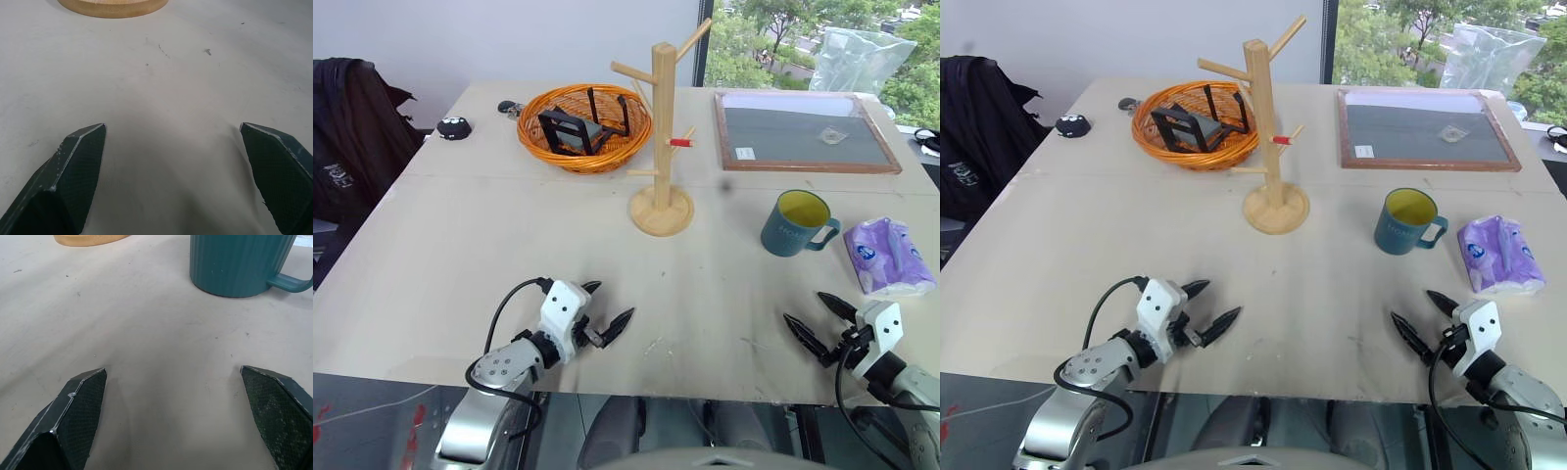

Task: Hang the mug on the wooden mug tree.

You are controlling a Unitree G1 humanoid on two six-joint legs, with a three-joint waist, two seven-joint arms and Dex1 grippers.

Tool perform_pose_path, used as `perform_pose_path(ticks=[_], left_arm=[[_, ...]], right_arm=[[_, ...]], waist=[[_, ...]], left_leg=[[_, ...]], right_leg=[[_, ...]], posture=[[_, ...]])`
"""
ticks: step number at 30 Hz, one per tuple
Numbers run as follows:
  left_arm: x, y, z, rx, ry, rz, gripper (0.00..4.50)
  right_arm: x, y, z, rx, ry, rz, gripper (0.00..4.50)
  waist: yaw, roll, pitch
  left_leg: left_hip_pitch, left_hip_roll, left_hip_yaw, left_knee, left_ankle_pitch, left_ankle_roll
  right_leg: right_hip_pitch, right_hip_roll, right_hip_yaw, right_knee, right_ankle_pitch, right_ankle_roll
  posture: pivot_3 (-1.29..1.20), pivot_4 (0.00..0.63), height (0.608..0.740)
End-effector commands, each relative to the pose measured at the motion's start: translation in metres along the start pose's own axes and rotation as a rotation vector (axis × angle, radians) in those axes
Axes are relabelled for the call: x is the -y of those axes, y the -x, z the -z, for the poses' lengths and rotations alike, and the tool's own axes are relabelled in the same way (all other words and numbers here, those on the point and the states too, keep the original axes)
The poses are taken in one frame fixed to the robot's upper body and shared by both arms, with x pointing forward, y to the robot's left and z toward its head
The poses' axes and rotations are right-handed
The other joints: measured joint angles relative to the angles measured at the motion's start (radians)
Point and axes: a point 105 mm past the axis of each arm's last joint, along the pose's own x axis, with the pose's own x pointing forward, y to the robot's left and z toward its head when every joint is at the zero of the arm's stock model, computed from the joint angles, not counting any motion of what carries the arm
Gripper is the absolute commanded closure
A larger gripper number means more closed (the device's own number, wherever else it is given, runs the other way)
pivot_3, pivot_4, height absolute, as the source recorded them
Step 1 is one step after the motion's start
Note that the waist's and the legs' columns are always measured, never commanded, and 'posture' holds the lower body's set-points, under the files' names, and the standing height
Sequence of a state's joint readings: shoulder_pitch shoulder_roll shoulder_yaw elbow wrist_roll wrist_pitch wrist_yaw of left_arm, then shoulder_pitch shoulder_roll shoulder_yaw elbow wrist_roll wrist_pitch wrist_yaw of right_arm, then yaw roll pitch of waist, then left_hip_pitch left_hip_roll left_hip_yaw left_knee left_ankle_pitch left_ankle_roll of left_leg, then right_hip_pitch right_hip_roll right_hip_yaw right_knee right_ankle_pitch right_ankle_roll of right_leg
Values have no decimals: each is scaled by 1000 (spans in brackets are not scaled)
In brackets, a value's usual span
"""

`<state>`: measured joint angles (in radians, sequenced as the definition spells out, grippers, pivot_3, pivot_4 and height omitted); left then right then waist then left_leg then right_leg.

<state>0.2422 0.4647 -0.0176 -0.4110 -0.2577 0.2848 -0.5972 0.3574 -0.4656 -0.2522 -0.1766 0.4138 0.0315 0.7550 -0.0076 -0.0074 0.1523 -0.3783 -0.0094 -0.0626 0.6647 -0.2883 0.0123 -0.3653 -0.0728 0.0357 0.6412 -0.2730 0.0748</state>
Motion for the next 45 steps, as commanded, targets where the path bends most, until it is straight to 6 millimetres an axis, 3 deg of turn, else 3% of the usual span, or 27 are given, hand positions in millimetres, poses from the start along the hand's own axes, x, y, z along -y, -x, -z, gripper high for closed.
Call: perform_pose_path(ticks=[1,16,24,28,32,38,45], left_arm=[[8,-2,3,-5,20,44,0],[6,-4,0,8,21,61,0],[10,-7,-5,15,-9,102,0],[28,-15,-35,58,-127,268,0],[45,-20,-63,104,-141,431,0],[59,-20,-86,102,-183,646,0],[59,-34,-102,115,-268,685,0]], right_arm=[[6,4,-8,27,33,23,80],[5,3,-9,42,34,38,80],[15,2,-22,111,57,121,80],[35,-5,-40,150,36,245,80],[56,-12,-44,90,108,369,80],[64,-30,-57,99,123,438,80],[72,-48,-64,103,116,485,80]], waist=[[0,0,0],[1,0,0],[1,0,0],[0,0,1],[-1,0,1],[-5,0,1],[-5,-1,1]], left_leg=[[0,0,0,0,0,0],[0,0,0,0,0,0],[0,0,0,0,0,0],[0,0,0,0,0,0],[-1,-1,0,1,0,0],[-5,-3,1,-1,2,-2],[-5,-4,3,0,1,-2]], right_leg=[[0,0,0,0,0,0],[0,0,0,0,0,0],[0,0,0,0,0,0],[0,0,0,0,0,0],[0,0,0,0,0,0],[-7,1,0,1,0,0],[-7,2,2,1,0,0]], posture=[[0,150,737],[0,150,737],[0,150,737],[0,150,737],[0,150,737],[0,150,737],[0,150,737]])
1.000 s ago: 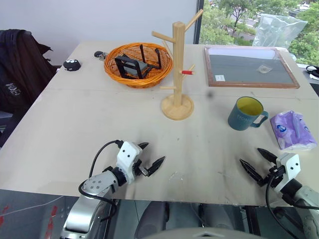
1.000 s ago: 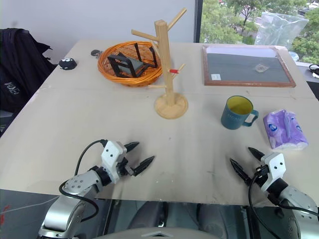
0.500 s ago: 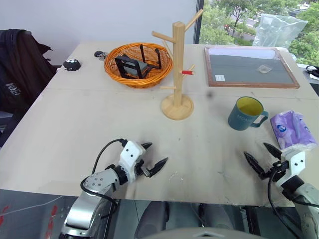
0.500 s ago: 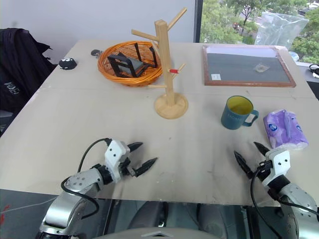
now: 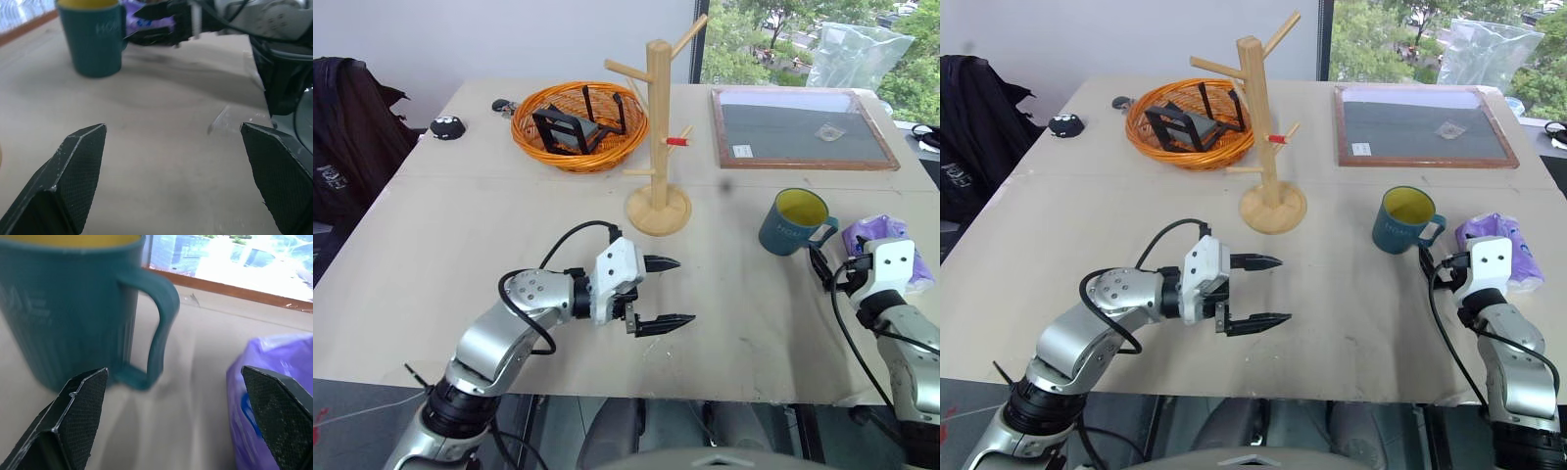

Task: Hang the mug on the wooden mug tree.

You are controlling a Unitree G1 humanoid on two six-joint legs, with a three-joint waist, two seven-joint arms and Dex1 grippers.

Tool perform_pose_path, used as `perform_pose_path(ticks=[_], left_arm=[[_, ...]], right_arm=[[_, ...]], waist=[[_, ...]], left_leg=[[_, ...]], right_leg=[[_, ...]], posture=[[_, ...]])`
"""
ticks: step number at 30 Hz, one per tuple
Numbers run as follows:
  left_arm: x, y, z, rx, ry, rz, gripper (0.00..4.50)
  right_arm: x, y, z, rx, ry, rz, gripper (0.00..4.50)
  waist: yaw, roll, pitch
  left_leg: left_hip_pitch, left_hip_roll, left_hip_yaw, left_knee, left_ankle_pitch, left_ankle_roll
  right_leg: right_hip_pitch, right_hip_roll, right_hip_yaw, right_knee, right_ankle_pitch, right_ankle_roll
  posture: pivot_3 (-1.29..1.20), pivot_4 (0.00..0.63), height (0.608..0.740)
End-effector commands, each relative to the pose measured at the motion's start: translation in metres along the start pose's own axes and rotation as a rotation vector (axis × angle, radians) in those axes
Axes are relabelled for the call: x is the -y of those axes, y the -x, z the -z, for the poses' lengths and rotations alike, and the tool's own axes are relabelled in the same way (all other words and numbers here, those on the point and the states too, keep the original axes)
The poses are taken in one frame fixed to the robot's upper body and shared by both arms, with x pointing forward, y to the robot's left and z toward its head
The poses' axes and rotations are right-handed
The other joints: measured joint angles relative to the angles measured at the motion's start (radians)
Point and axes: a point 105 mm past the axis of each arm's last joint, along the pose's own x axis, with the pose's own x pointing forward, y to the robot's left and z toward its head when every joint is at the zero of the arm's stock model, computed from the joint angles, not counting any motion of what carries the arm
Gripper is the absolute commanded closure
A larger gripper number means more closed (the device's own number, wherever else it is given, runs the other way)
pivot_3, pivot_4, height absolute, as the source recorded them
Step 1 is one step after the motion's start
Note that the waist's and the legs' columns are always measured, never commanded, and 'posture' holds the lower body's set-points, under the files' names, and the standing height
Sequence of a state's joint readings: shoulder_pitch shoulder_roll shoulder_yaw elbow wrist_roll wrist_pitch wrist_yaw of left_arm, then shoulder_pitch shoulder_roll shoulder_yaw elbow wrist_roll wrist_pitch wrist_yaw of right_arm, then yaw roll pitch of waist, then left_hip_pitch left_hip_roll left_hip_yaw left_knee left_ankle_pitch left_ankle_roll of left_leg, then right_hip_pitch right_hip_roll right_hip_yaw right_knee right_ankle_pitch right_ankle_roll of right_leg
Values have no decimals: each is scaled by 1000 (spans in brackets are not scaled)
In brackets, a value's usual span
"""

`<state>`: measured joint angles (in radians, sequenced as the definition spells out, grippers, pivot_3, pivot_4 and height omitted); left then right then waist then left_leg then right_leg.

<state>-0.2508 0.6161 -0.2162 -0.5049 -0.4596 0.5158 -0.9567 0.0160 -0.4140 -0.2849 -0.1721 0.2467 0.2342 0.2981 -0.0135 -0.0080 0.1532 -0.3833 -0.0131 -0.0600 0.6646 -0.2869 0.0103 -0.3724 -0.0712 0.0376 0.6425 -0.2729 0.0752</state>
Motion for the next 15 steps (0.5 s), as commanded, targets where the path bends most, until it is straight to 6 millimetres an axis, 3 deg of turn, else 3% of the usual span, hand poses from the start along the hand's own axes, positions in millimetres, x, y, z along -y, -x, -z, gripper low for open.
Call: perform_pose_path(ticks=[1,15], left_arm=[[-6,-2,-5,-6,-46,6,0],[-12,-5,-13,9,-75,-15,0]], right_arm=[[2,-7,-6,22,10,16,80],[-3,-35,0,54,3,11,80]], waist=[[0,0,0],[-3,0,0]], left_leg=[[0,0,0,0,0,0],[0,0,1,0,0,0]], right_leg=[[0,0,0,0,0,0],[-1,0,1,1,0,0]], posture=[[0,150,737],[0,150,737]])
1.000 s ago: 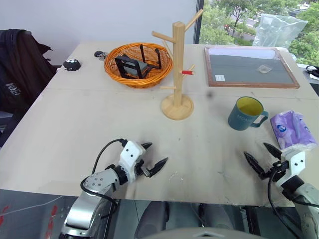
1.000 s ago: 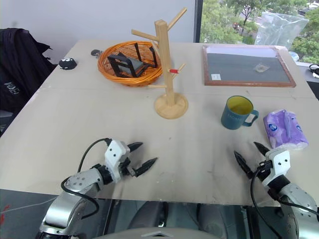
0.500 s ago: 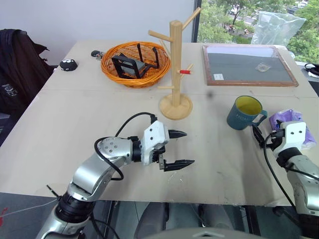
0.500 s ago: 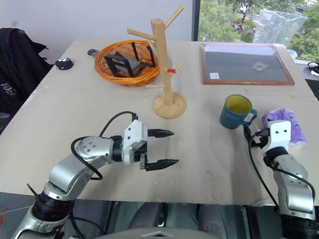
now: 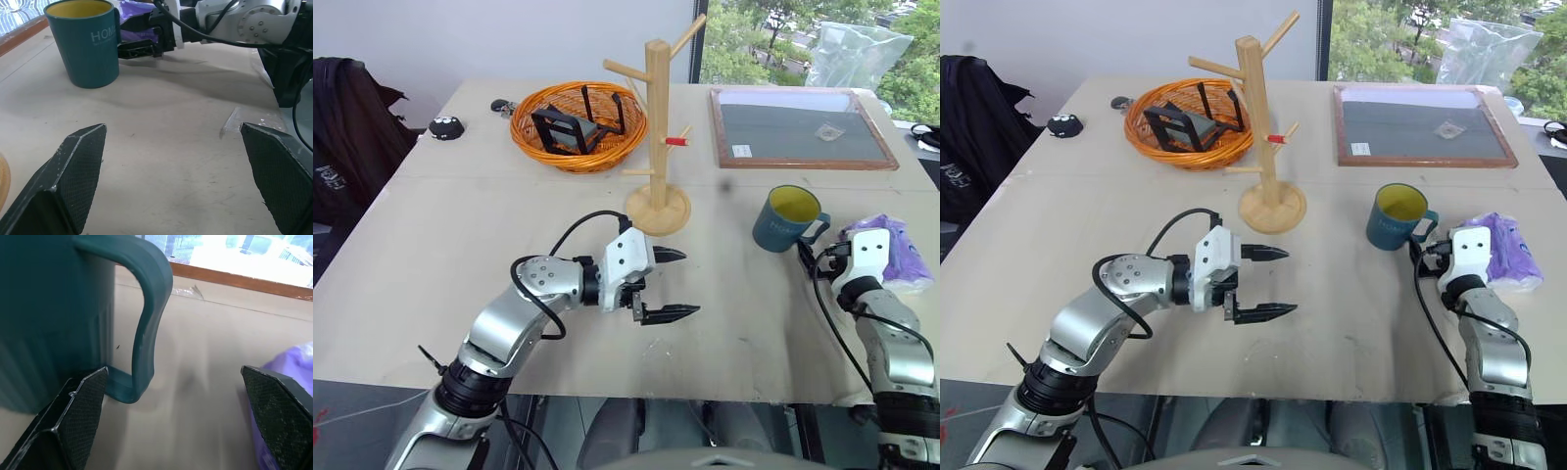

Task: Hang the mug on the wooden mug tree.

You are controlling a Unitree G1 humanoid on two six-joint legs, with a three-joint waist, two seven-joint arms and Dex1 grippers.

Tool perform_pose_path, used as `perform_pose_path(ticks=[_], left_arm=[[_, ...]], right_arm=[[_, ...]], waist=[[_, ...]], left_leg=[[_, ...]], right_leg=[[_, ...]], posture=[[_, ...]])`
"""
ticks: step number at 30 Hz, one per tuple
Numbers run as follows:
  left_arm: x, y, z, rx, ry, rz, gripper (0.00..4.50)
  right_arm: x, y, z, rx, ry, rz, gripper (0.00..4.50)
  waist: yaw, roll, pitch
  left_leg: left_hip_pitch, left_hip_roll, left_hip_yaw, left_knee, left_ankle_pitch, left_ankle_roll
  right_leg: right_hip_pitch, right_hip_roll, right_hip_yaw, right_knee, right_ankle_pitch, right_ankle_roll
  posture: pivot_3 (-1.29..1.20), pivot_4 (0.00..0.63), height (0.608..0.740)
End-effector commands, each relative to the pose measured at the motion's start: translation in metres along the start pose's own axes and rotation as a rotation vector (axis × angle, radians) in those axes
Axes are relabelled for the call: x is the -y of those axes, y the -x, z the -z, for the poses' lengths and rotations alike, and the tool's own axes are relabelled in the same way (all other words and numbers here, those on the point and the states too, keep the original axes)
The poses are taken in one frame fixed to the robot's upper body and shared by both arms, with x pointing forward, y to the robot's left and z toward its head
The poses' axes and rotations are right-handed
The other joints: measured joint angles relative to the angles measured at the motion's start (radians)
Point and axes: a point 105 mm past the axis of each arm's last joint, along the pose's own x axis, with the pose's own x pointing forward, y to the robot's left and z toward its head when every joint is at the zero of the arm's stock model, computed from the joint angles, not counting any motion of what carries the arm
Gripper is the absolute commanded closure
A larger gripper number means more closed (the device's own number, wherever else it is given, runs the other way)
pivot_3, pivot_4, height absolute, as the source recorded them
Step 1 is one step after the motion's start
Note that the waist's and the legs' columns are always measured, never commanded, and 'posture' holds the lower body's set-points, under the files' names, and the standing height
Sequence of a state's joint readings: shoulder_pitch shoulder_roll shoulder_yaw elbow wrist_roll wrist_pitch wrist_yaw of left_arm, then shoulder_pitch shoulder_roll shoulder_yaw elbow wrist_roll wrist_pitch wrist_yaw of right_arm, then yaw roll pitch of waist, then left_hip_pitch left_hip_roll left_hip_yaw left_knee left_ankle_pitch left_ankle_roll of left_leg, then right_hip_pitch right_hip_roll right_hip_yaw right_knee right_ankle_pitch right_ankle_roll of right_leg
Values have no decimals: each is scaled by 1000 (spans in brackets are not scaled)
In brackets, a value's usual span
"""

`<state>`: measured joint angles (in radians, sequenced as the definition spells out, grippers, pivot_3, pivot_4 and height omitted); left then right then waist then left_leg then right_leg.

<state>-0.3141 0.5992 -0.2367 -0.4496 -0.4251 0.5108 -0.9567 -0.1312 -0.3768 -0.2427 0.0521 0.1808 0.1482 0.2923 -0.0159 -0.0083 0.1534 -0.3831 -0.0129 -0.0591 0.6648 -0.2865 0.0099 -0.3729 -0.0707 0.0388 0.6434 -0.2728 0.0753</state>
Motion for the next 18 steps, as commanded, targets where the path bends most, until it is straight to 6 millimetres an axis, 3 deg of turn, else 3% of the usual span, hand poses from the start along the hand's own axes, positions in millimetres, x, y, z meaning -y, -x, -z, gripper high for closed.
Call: perform_pose_path(ticks=[1,17,18], left_arm=[[0,0,-11,25,-51,-5,0],[-2,-1,-14,47,-58,-26,0],[-2,-1,-14,47,-59,-26,0]], right_arm=[[3,-5,-12,67,17,2,80],[-5,-25,-13,119,-73,-158,80],[-5,-25,-12,118,-71,-174,307]], waist=[[0,0,0],[-2,0,0],[-2,0,0]], left_leg=[[0,0,0,0,0,0],[0,0,1,0,1,-2],[0,0,1,0,1,-2]], right_leg=[[0,0,0,0,0,0],[-1,0,1,1,0,0],[-1,0,1,1,0,0]], posture=[[0,150,737],[0,150,737],[0,150,737]])
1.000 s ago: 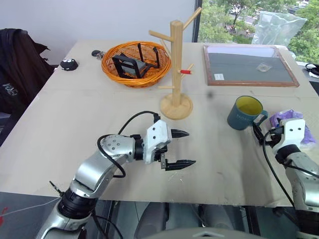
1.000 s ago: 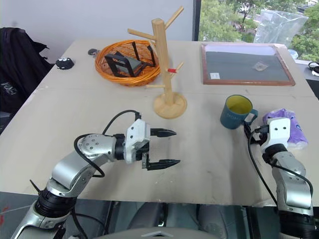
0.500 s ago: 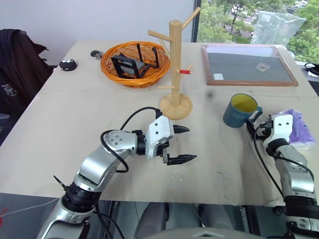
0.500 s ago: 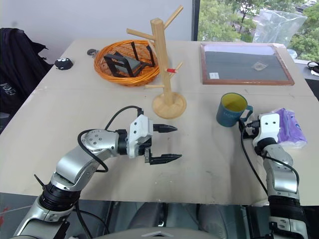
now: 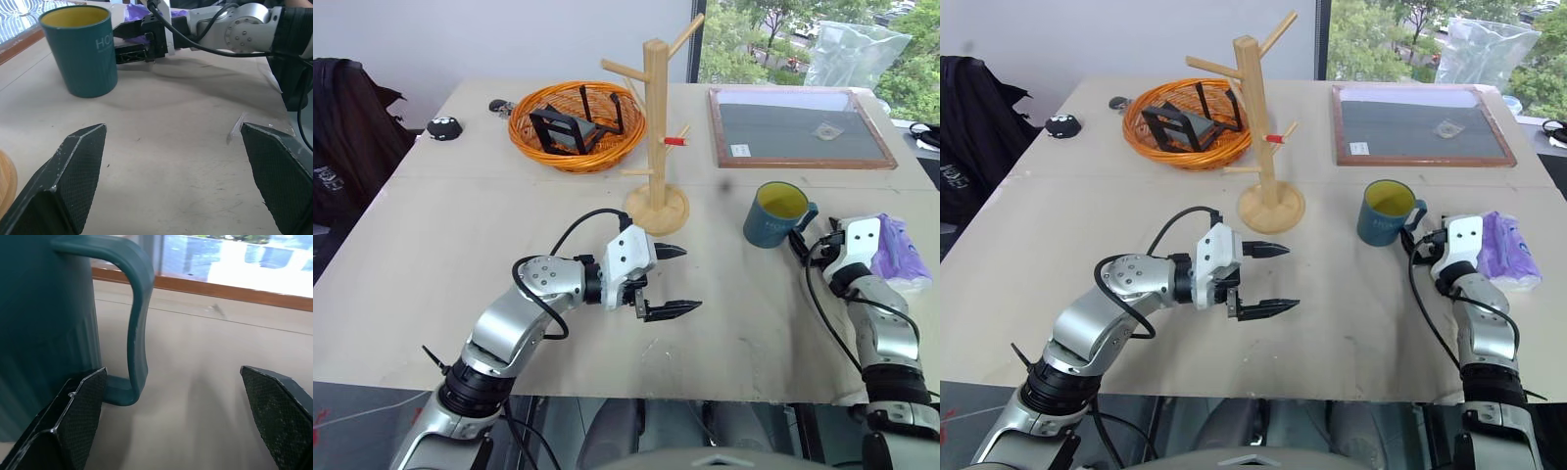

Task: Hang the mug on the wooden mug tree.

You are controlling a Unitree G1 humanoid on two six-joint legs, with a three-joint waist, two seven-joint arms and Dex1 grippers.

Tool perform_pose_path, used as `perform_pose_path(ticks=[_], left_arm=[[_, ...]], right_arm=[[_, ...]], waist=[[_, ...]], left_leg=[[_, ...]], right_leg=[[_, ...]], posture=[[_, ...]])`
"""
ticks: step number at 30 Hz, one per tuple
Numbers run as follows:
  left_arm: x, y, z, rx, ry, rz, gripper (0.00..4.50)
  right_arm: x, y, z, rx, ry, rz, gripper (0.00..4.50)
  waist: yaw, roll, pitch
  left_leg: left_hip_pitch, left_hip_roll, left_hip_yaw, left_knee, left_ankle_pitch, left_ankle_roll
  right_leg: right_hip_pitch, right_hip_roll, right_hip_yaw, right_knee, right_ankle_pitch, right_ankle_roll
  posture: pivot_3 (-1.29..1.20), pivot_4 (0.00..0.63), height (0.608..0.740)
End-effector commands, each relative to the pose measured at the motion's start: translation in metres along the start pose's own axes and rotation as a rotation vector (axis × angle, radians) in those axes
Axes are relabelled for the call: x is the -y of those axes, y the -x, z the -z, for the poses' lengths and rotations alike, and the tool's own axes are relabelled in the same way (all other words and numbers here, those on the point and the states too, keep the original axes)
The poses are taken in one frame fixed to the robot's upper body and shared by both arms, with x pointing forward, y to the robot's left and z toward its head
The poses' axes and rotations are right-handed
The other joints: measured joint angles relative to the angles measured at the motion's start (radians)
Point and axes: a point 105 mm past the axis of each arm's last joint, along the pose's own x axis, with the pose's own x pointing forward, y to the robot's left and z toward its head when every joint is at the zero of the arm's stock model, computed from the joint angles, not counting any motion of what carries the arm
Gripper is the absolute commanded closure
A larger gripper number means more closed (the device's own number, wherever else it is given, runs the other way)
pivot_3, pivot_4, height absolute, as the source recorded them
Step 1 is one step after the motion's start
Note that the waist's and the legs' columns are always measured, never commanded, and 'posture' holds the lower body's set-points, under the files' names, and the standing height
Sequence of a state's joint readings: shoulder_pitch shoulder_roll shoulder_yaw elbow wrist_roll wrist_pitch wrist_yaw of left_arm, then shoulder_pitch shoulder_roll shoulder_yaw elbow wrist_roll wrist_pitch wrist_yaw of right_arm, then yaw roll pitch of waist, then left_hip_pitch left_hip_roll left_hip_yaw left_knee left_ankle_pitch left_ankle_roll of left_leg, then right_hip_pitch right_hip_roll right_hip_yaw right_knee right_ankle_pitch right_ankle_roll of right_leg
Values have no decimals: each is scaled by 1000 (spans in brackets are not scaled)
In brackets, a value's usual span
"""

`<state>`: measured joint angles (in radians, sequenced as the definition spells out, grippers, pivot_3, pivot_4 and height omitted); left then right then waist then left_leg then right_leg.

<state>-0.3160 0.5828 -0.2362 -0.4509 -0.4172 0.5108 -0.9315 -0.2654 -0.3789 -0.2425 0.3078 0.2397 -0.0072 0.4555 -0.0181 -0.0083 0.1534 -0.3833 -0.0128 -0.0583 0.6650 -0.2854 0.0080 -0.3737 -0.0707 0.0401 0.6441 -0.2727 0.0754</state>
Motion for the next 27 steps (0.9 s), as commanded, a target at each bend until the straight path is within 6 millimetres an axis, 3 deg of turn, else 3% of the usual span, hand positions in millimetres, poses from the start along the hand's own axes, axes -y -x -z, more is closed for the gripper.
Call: perform_pose_path(ticks=[1,3,9,14,20,23,27], left_arm=[[1,1,-12,37,-55,0,0],[0,1,-13,43,-56,-10,0],[-4,4,-14,67,-48,-83,0],[-8,6,-13,78,-33,-129,0],[-12,7,-12,84,-15,-173,0],[-12,7,-11,87,-15,-187,0],[-14,13,-20,146,3,-236,0]], right_arm=[[2,-4,-12,49,5,-50,572],[4,-4,-12,51,2,-66,1258],[11,-2,-16,65,9,-81,4272],[13,3,-23,83,23,-82,4405],[11,9,-45,114,49,-119,4405],[2,10,-59,119,49,-175,4405],[-29,10,-93,111,63,-388,4405]], waist=[[0,0,0],[1,0,0],[1,0,0],[3,0,0],[3,0,0],[2,0,0],[3,0,1]], left_leg=[[0,0,0,0,0,0],[0,0,0,0,0,0],[0,0,0,0,0,0],[0,0,0,0,0,0],[-1,0,0,0,0,0],[-1,0,0,0,0,0],[-1,0,0,1,-1,2]], right_leg=[[0,0,0,0,0,0],[0,0,0,0,0,0],[0,0,0,0,0,0],[0,0,0,0,0,0],[-1,0,0,0,0,0],[-1,0,0,0,0,0],[-1,0,0,0,0,0]], posture=[[0,150,737],[0,150,737],[0,150,737],[0,150,737],[0,150,737],[0,150,737],[0,150,737]])
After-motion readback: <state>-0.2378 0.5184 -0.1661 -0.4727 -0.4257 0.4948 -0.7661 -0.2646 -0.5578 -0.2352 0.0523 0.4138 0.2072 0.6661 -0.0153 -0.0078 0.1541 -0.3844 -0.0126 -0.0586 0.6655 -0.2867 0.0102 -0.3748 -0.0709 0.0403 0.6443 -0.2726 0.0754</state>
